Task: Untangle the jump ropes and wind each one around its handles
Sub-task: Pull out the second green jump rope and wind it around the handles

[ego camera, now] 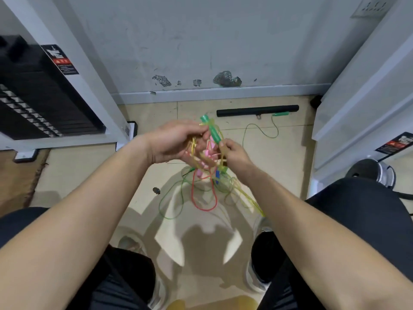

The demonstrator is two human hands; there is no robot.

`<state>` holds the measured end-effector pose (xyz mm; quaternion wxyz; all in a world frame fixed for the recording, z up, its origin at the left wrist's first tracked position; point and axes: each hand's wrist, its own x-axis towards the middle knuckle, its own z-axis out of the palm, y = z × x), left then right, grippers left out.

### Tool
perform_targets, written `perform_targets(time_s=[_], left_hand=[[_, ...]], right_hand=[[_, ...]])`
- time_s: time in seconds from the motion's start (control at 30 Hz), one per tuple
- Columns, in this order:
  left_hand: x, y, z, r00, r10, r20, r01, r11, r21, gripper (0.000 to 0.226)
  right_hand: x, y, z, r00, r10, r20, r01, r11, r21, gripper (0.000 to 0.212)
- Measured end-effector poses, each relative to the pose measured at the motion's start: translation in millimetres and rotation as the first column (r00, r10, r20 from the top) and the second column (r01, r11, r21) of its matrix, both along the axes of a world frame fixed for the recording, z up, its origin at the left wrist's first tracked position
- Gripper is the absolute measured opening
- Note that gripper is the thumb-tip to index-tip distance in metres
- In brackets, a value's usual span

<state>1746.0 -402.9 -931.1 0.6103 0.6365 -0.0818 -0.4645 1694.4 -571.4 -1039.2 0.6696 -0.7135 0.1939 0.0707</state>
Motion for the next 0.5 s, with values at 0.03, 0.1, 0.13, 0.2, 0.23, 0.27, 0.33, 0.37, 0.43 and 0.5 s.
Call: perform_targets(time_s=[0.03, 0.1, 0.13, 0.2, 0.23, 0.27, 0.33, 0.37, 0.43, 0.5], left_hand=[[1.6, -2.3, 5.6, 0.999, 0.028, -0.021, -0.029, 0.999, -0.045, 0.021], [9.0, -5.3, 10.8, 0.989, 0.131, -0.064, -0.137, 0.985, -0.101, 0.030], [14.5, -5.2, 10.9, 0.972, 0.217, -0.086, -0.226, 0.967, -0.116, 0.033], [26.4, -0.7, 6.3, 0.892, 0.426, -0.149, -0.446, 0.883, -0.144, 0.036], [32.7, 3.2, 1.3, 0.842, 0.507, -0.184, -0.533, 0.834, -0.140, 0.037], [38.4, 8.7, -6.4, 0.810, 0.554, -0.190, -0.578, 0.809, -0.107, 0.038], [41.3, 21.8, -25.2, 0.836, 0.545, -0.066, -0.537, 0.837, 0.106, 0.046], [40.5, 29.1, -39.4, 0.864, 0.504, 0.015, -0.491, 0.835, 0.250, 0.054], [34.8, 40.2, -71.2, 0.857, 0.495, 0.144, -0.503, 0.741, 0.446, 0.056], [28.2, 49.5, -101.4, 0.812, 0.540, 0.220, -0.568, 0.648, 0.507, 0.036]], right_hand=[[-3.6, 9.2, -0.8, 1.000, 0.015, -0.025, -0.013, 0.995, 0.094, 0.021], [-13.6, 21.6, -1.5, 0.995, 0.025, -0.100, -0.001, 0.971, 0.240, 0.020], [-19.8, 25.8, -2.0, 0.990, 0.046, -0.135, -0.008, 0.961, 0.275, 0.019], [-30.7, 29.5, -3.9, 0.977, 0.101, -0.187, -0.046, 0.960, 0.275, 0.021], [-33.3, 28.4, -2.6, 0.971, 0.088, -0.222, -0.028, 0.965, 0.262, 0.025], [-31.6, 26.1, -1.8, 0.964, 0.050, -0.261, 0.018, 0.968, 0.252, 0.028], [-25.8, 20.4, 10.4, 0.961, -0.012, -0.277, 0.079, 0.969, 0.233, 0.030], [-20.8, 18.3, 20.5, 0.964, -0.022, -0.267, 0.089, 0.966, 0.242, 0.032], [-11.3, 13.3, 42.7, 0.969, -0.008, -0.247, 0.074, 0.962, 0.262, 0.034], [-1.6, 9.4, 62.6, 0.975, 0.050, -0.216, 0.017, 0.954, 0.299, 0.034]])
